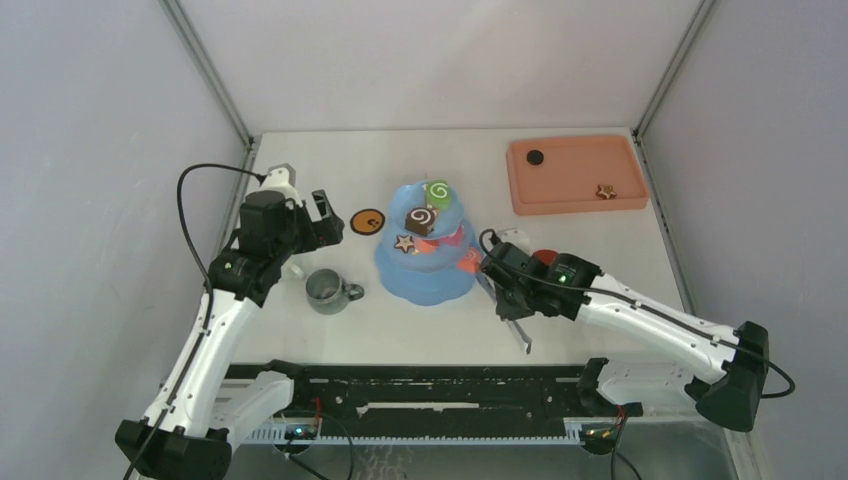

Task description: Serve the afternoon tea

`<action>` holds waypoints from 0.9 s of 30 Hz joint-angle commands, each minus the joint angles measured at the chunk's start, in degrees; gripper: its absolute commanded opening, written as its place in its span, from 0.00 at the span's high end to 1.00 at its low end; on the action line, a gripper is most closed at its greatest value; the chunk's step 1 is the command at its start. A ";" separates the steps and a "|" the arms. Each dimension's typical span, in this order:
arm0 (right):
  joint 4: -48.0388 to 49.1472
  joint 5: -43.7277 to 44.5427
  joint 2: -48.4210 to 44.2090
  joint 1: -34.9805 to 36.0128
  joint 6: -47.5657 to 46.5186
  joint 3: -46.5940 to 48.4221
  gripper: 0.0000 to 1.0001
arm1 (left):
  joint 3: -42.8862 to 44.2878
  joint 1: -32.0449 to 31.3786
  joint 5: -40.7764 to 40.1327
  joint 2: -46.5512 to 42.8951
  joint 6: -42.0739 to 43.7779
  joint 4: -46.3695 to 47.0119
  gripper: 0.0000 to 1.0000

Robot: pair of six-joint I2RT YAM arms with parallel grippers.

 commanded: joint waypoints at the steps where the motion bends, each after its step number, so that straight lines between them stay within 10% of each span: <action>1: 4.72 -0.91 1.83 3.32 1.42 1.56 1.00 | 0.97 0.44 -0.03 0.14 -1.32 0.70 0.00; 23: 19.72 -5.28 16.30 8.75 -3.54 7.62 1.00 | 1.52 0.41 -1.30 1.40 -2.03 0.54 0.00; 27: 19.00 -4.85 17.46 9.03 -3.09 7.62 0.79 | 1.59 0.38 -1.07 1.79 -1.94 0.55 0.00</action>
